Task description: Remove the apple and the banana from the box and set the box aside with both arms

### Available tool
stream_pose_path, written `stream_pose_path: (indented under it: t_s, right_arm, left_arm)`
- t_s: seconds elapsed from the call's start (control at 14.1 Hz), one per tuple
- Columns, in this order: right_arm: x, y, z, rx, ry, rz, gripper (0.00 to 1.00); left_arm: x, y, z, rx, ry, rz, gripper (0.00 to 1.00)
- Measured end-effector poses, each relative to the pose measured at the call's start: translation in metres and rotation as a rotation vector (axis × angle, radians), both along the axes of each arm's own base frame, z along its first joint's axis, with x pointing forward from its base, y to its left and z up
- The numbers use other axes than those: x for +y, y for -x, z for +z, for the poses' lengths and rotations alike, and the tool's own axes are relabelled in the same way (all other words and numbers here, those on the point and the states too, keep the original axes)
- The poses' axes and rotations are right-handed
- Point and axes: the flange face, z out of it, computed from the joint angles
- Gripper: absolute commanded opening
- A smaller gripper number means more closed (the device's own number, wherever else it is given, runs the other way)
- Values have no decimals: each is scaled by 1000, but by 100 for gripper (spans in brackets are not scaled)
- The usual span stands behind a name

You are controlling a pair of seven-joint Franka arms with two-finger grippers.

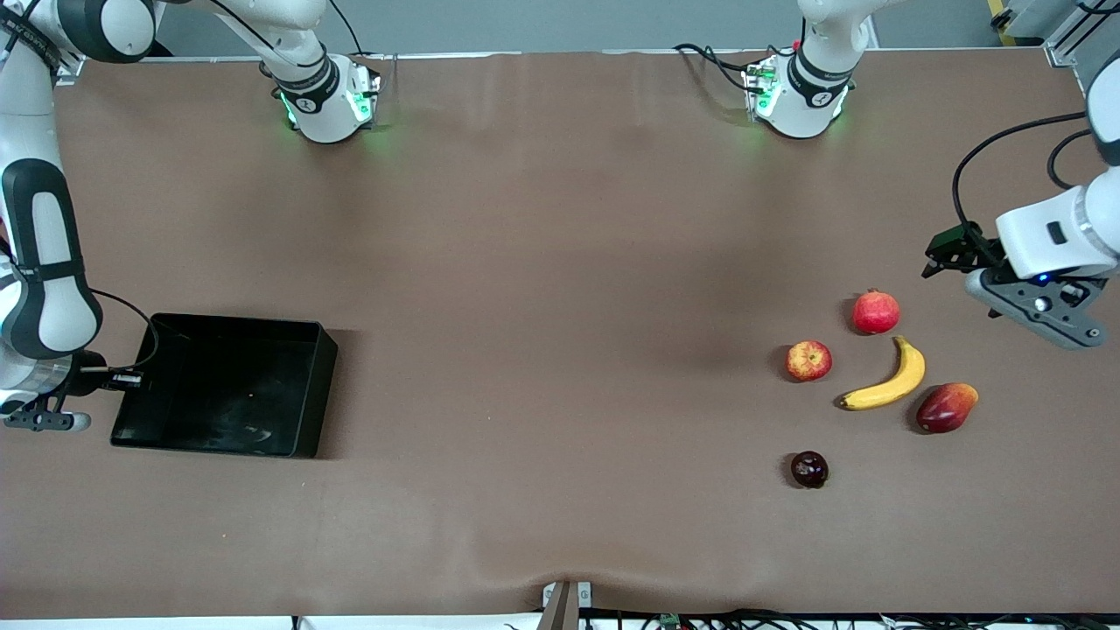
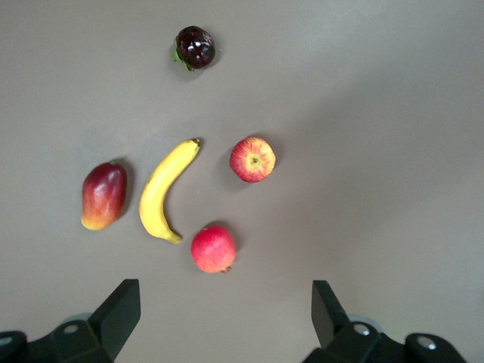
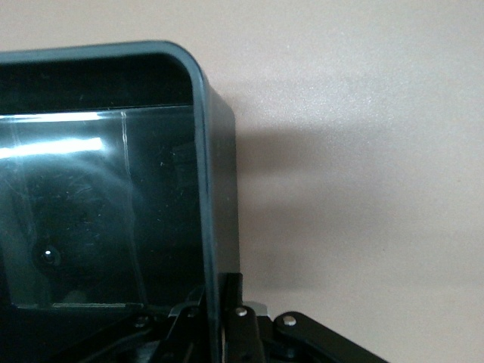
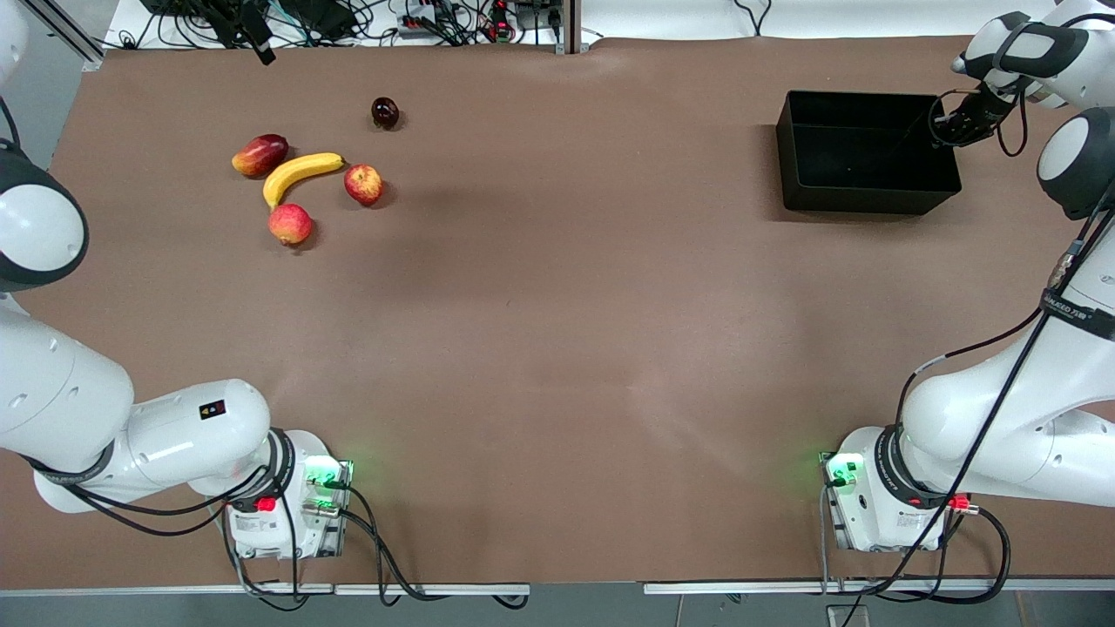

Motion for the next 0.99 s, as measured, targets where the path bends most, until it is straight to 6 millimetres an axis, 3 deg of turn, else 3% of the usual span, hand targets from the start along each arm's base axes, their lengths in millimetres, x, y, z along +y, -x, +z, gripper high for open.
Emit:
stream_pose_path:
  t_s: [0.28,0.35,0.5,0.78,0.99]
  right_arm:
    - [-2,-14,26,-48,14,18,100]
    - [0,-21,42,-68,17,26,100]
    - [15,-31,95,-104,13,63,100]
    - [101,-35,216,-153,35,150,100]
    - [163,-24,261,-110,54,127,100]
  left_arm:
    - [-6,10,34,-31,-16,178,100]
    - [-8,15,41,-33,-22,211,100]
    - [-8,23,52,-33,-36,284,100]
    - [-12,34,61,-9,-64,488,100]
    - [-16,37,55,22,-79,559,100]
